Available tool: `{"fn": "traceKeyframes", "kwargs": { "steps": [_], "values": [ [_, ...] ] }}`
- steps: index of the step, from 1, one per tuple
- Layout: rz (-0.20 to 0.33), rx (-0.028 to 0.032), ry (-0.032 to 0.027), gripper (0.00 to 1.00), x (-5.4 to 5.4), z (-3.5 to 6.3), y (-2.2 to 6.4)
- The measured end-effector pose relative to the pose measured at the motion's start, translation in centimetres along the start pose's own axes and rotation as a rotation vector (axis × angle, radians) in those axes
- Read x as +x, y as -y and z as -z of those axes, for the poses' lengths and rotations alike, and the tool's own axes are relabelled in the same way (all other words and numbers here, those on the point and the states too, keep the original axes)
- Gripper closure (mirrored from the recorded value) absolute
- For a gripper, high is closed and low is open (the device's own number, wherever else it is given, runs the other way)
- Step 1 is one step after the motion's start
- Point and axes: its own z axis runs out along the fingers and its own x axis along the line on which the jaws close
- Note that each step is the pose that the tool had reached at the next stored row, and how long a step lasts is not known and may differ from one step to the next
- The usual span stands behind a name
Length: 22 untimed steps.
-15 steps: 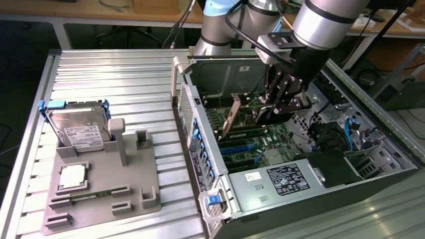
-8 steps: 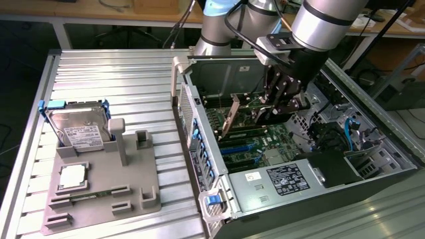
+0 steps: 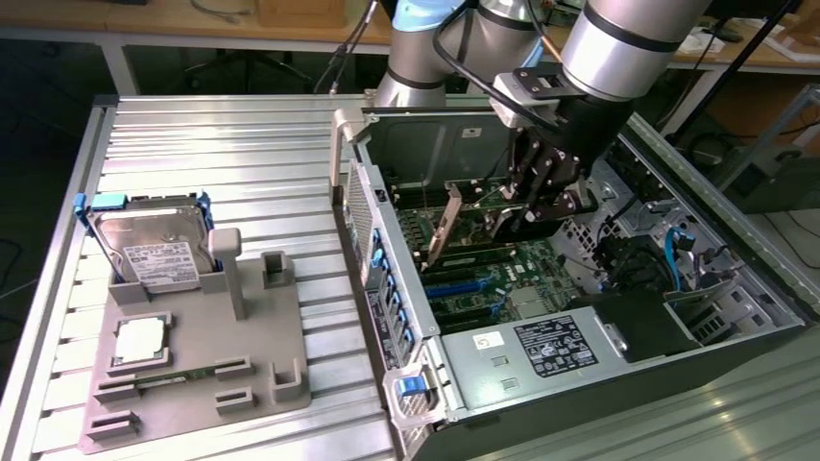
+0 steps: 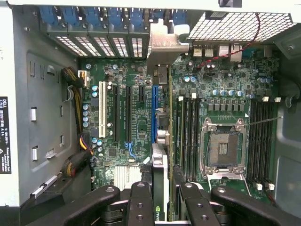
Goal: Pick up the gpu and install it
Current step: 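Insert the gpu into the slot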
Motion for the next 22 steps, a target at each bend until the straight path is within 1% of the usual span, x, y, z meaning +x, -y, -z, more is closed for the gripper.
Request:
{"fn": "traceKeyframes", "kwargs": {
  "steps": [4,5,6,8,9,10,12,13,15,17,22],
  "values": [
    [0.0,0.0005,0.0,0.73,0.0,0.0,0.0],
    [0.0,0.003,0.0001,0.73,0.0,-0.01,0.0],
    [0.014,0.0037,-0.0001,0.73,0.0,-0.02,0.0],
    [0.052,0.0025,-0.0005,0.73,0.0,-0.06,-0.01],
    [0.08,0.0016,-0.0007,0.73,0.0,-0.07,0.0],
    [0.09,0.0014,-0.0008,0.73,0.0,-0.08,0.0],
    [0.09,0.0014,-0.0007,0.73,0.0,-0.09,0.0],
    [0.09,0.0035,-0.0003,0.73,0.0,-0.15,-0.01],
    [0.078,0.005,-0.001,0.73,0.0,-0.31,-0.03],
    [0.057,0.0056,-0.0023,0.73,0.0,-0.65,-0.08],
    [0.027,0.0072,-0.0021,0.73,0.0,-1.48,-0.29]
  ]
}}
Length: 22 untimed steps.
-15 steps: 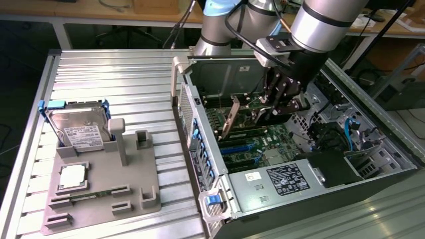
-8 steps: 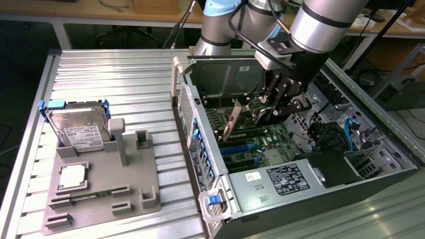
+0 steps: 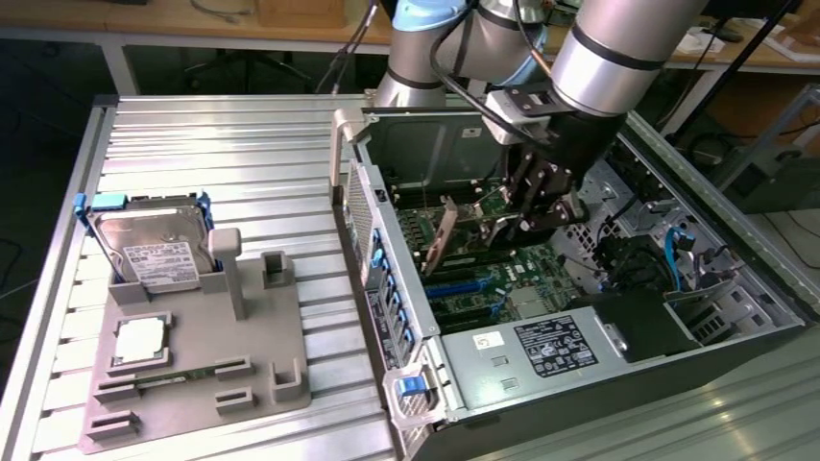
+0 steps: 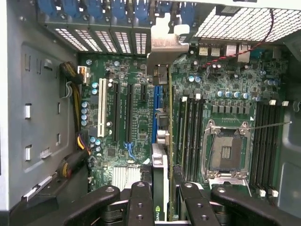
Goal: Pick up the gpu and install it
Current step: 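Insert the gpu into the slot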
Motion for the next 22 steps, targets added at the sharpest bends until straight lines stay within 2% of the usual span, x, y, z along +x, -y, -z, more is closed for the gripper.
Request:
{"fn": "traceKeyframes", "kwargs": {
  "steps": [4,11,17,22],
  "values": [
    [-0.001,0.0023,-0.0001,0.73,0.0,-0.9,-1.47],
    [-0.001,0.0023,-0.0002,0.73,0.0,-2.16,-1.53],
    [-0.006,0.0027,0.0,0.73,-0.1,-3.38,-2.36],
    [-0.008,0.0027,-0.0001,0.73,-0.3,-4.39,-2.58]
  ]
}}
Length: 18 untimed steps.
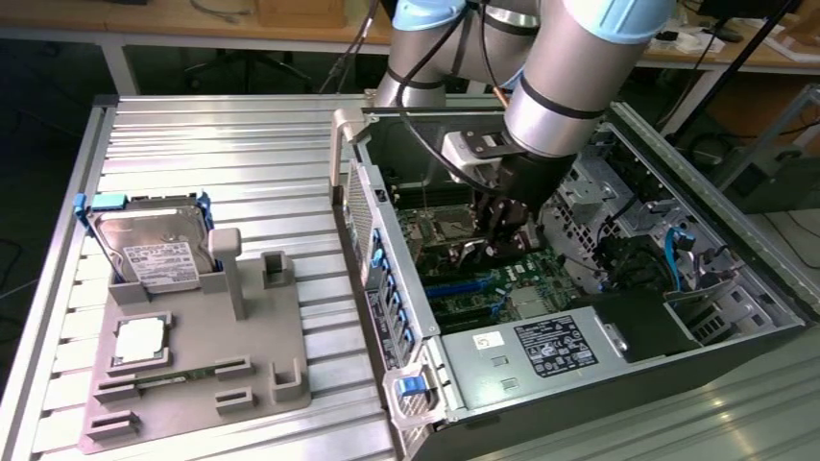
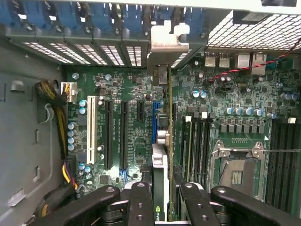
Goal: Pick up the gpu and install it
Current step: 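Insert the gpu into the slot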
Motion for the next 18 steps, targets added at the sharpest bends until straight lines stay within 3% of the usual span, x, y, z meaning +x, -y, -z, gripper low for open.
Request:
{"fn": "traceKeyframes", "kwargs": {
  "steps": [3,18],
  "values": [
    [0.0,0.0036,-0.0001,0.73,0.0,-0.38,-0.87],
    [0.0,0.0057,-0.0001,0.73,0.4,-1.97,-1.62]
  ]
}}
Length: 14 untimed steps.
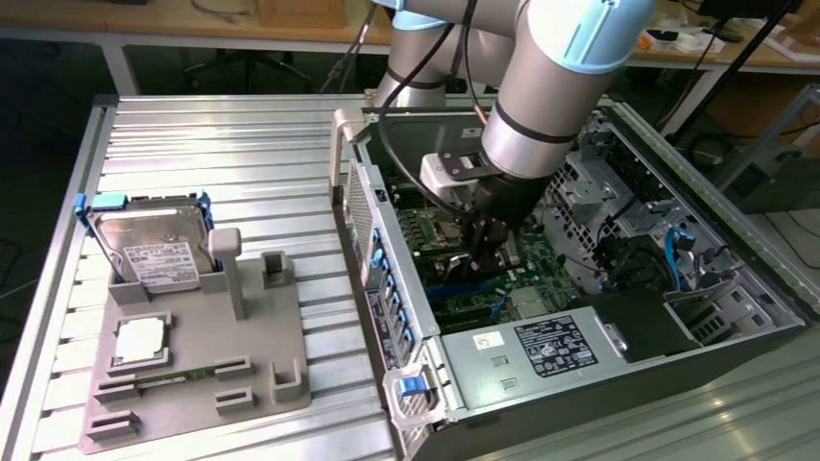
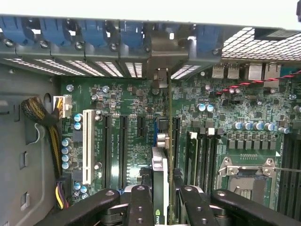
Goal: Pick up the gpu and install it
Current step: 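Insert the gpu into the slot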
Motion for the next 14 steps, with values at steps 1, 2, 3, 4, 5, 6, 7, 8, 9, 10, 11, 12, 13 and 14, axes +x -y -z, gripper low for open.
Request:
{"fn": "traceKeyframes", "kwargs": {
  "steps": [1,2,3,4,5,6,7,8,9,10,11,12,13,14],
  "values": [
    [-0.001,0.0001,0.0,0.73,0.23,-0.05,-0.01],
    [-0.001,0.0001,0.0,0.73,0.35,-0.06,-0.02],
    [-0.001,0.0001,0.0,0.73,0.39,-0.06,-0.02],
    [-0.001,0.0,-0.0002,0.73,0.49,-0.08,-0.02],
    [-0.003,0.0001,0.0,0.73,0.59,-0.15,-0.02],
    [-0.005,0.0001,-0.0001,0.73,0.65,-0.19,-0.03],
    [-0.006,0.0002,0.0,0.73,0.66,-0.21,-0.03],
    [-0.006,0.0002,0.0,0.73,0.66,-0.21,-0.03],
    [-0.006,0.0002,-0.0001,0.73,0.66,-0.2,-0.03],
    [-0.006,0.0001,-0.0002,0.73,0.66,-0.2,-0.03],
    [-0.006,0.0002,-0.0001,0.73,0.66,-0.2,-0.03],
    [-0.006,0.0001,-0.0002,0.73,0.66,-0.2,-0.03],
    [-0.006,0.0002,-0.0001,0.73,0.66,-0.2,-0.03],
    [-0.006,0.0001,-0.0001,0.73,0.66,-0.2,-0.03]
  ]
}}
